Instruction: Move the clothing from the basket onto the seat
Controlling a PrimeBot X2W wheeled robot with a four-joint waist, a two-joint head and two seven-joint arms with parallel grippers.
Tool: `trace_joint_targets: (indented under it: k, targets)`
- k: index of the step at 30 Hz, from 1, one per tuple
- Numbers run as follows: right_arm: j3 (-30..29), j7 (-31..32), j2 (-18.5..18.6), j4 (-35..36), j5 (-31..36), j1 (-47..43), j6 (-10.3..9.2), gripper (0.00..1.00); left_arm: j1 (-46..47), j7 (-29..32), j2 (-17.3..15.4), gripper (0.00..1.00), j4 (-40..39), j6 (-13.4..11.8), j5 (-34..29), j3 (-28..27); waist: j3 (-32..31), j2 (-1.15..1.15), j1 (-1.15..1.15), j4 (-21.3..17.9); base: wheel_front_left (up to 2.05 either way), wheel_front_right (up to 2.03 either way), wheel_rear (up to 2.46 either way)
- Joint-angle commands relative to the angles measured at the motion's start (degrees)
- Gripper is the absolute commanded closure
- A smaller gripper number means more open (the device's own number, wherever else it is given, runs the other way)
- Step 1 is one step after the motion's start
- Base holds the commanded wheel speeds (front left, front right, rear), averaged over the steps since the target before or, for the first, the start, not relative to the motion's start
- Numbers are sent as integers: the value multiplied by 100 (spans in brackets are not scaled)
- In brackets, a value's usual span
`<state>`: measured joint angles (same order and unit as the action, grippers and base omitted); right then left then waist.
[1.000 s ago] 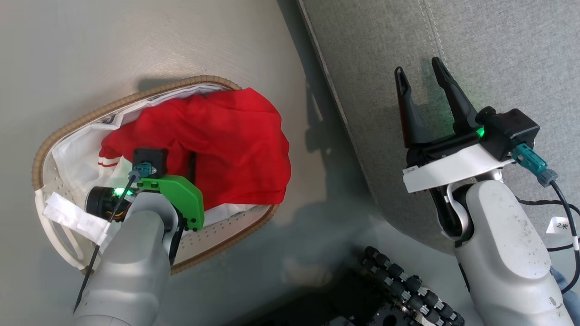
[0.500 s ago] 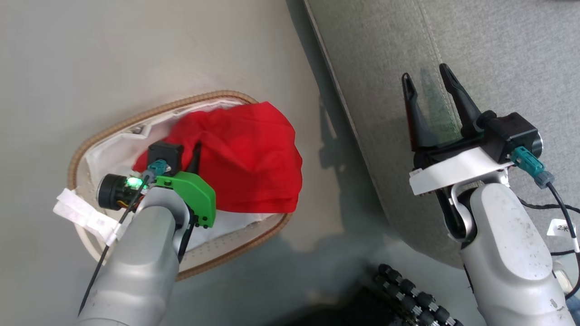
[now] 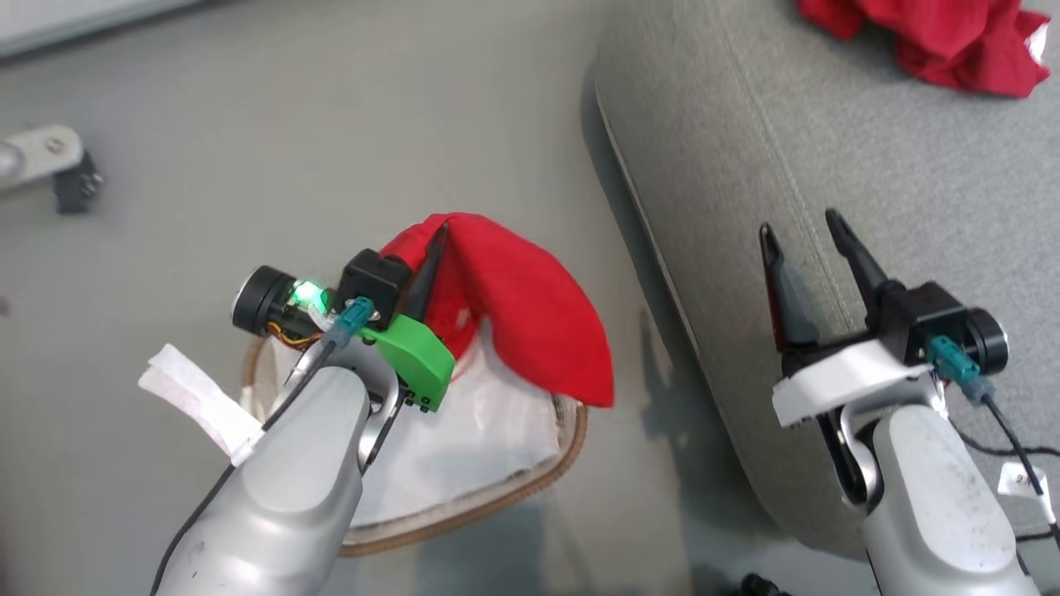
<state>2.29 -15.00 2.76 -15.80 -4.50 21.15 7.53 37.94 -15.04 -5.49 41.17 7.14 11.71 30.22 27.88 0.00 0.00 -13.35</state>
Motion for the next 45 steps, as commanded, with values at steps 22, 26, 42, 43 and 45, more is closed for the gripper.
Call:
trace_joint_targets:
  k: [22,26,42,43,45]
  targets:
    - [92,-28,22,-112,349,-933,-8,0,1469,-19,-658,100,-1057,39,-326,804,-2630,0,0,519,0,0,0]
    - [264,-28,22,-122,352,-866,-8,0,1826,-13,-625,100,-999,39,-283,900,-2689,0,0,479,0,0,0]
    - [739,-28,22,-397,763,-351,-8,0,2688,-12,-401,100,-1389,33,83,1490,-2802,0,0,748,0,0,0]
    - [679,-29,24,-327,805,-276,-8,0,2694,-12,-398,100,-1414,33,99,1516,-2803,0,0,768,0,0,0]
    - [560,-28,22,-194,850,-197,-8,0,2684,-11,-388,100,-1448,34,133,1558,-2812,0,0,811,0,0,0]
